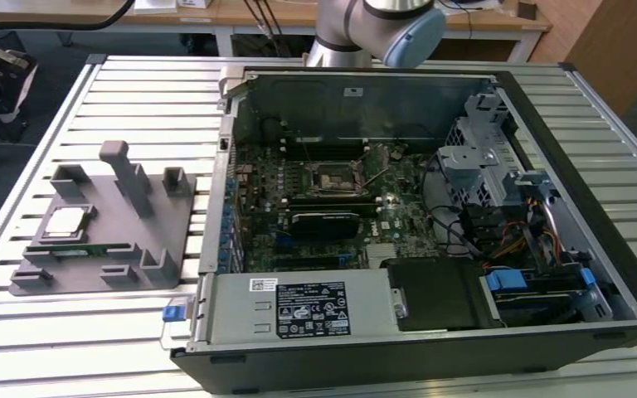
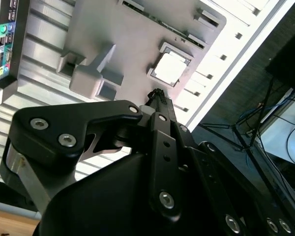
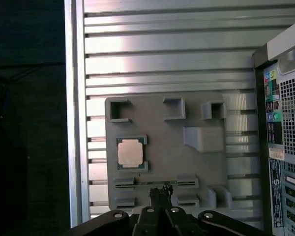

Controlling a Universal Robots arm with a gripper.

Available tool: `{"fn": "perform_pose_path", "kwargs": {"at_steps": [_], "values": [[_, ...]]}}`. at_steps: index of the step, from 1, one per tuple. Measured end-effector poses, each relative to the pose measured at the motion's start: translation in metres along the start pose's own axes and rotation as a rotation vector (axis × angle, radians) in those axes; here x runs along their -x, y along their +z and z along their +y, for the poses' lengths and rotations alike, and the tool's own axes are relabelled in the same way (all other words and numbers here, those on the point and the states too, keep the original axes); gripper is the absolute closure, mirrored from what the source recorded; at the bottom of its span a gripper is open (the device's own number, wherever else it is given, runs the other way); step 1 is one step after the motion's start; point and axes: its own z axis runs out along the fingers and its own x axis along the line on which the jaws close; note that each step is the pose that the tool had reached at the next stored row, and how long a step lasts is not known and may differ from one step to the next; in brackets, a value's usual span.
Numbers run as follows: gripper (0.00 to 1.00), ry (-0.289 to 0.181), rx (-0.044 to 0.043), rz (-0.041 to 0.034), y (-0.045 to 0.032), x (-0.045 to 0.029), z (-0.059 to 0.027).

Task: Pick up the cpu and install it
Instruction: 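Reach for the cpu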

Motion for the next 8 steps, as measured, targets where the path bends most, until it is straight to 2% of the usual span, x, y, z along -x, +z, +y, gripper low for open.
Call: {"fn": "perform_pose_path", "kwargs": {"at_steps": [8], "values": [[0.89, -0.006, -0.0001, 0.0003, 0.0033, -0.0202, 0.0035]]}}
